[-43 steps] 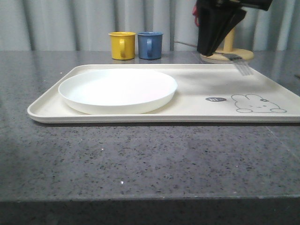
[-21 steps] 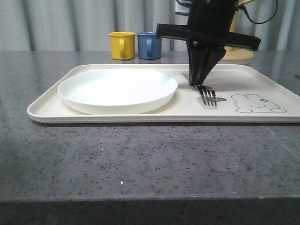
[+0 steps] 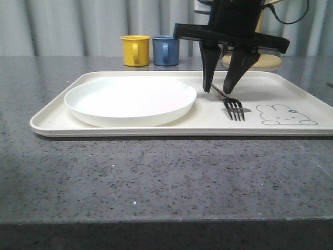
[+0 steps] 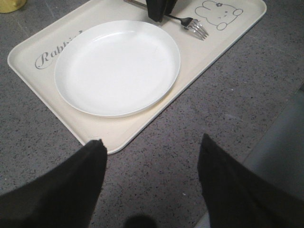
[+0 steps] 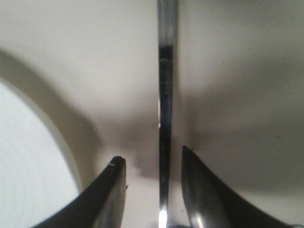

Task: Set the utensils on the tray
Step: 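Lower the fork onto the tray beside the plate and release, then move the right gripper to the chopsticks and grasp them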

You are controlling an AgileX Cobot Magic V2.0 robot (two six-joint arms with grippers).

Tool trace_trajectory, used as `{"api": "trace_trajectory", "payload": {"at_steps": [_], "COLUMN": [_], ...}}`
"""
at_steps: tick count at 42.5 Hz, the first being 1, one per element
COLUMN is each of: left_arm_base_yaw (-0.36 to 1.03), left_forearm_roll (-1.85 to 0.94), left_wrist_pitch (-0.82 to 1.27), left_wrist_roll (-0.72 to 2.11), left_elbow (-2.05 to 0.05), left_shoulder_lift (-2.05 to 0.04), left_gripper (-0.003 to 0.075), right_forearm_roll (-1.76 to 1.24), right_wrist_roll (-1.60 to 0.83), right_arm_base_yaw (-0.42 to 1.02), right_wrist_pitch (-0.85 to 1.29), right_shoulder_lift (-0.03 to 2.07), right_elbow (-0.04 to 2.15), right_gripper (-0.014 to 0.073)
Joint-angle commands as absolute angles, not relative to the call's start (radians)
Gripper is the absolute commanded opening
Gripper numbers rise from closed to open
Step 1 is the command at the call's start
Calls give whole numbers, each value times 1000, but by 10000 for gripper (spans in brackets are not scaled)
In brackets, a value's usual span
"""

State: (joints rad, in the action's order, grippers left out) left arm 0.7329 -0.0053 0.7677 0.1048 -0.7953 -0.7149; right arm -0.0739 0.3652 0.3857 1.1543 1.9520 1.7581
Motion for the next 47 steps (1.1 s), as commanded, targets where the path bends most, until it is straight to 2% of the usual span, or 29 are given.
{"api": "trace_trajectory", "payload": {"at_steps": [1, 12, 23, 36, 47], "left_arm_base_yaw": [742, 742, 742, 742, 742], "left_forearm_roll": [-14, -14, -14, -14, -14], "left_wrist_pitch": [693, 693, 693, 693, 693], "left_wrist_roll": [95, 95, 95, 95, 95], "left_elbow": [-823, -823, -823, -823, -823], "left_shoulder_lift": [-713, -713, -713, -713, -713], "left_gripper": [420, 420, 420, 420, 420], "right_forearm_roll": [-40, 164, 62, -121, -116], "right_wrist_roll": [279, 197, 42, -158, -163], "right_arm_base_yaw": [382, 339, 80, -175, -201], "right_wrist_pitch": [1151, 1222, 1151, 1080, 1014], "right_shoulder_lift": [1833, 1630, 1431, 1417, 1479], "right_elbow": [1792, 1679, 1445, 1280, 1261], "right_gripper": [328, 328, 318, 310, 310]}}
